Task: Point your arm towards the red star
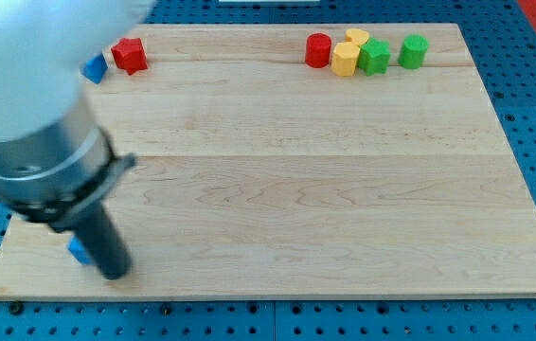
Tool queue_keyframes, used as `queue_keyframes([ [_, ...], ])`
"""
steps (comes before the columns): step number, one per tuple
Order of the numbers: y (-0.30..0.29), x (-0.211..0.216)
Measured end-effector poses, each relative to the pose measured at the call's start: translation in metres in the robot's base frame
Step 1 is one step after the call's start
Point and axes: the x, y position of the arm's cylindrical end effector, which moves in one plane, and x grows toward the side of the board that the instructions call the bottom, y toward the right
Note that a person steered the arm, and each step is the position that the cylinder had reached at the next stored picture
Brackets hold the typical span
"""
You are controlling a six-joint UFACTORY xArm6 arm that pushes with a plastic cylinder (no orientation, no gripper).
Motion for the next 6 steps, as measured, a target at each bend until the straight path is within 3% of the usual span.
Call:
queue_keyframes([
  [1, -0.007, -0.027],
  [2, 0.070, -0.071],
  [3, 0.076, -0.185],
  [4, 0.061, -0.286],
  [5, 0.025, -0.356],
  [6, -0.007, -0.381],
])
